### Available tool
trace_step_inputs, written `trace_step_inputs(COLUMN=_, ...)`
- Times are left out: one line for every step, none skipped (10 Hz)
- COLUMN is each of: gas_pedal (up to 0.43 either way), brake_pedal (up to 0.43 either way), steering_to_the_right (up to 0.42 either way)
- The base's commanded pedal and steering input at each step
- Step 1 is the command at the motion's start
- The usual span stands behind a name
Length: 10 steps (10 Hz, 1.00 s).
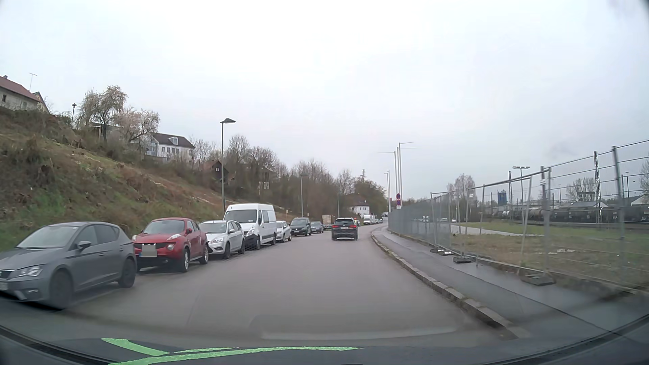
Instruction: Follow the waypoints while adhering to traffic rules and regulations
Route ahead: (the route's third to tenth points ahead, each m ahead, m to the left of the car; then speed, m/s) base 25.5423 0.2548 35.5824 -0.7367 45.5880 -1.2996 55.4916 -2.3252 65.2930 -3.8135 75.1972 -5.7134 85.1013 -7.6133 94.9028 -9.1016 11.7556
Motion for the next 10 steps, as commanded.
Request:
trace_step_inputs(gas_pedal=0.087, brake_pedal=0.000, steering_to_the_right=0.010)
trace_step_inputs(gas_pedal=0.087, brake_pedal=0.000, steering_to_the_right=0.011)
trace_step_inputs(gas_pedal=0.087, brake_pedal=0.000, steering_to_the_right=0.011)
trace_step_inputs(gas_pedal=0.087, brake_pedal=0.000, steering_to_the_right=0.011)
trace_step_inputs(gas_pedal=0.087, brake_pedal=0.000, steering_to_the_right=0.011)
trace_step_inputs(gas_pedal=0.087, brake_pedal=0.000, steering_to_the_right=0.011)
trace_step_inputs(gas_pedal=0.087, brake_pedal=0.000, steering_to_the_right=0.011)
trace_step_inputs(gas_pedal=0.087, brake_pedal=0.000, steering_to_the_right=0.011)
trace_step_inputs(gas_pedal=0.087, brake_pedal=0.000, steering_to_the_right=0.012)
trace_step_inputs(gas_pedal=0.087, brake_pedal=0.000, steering_to_the_right=0.012)
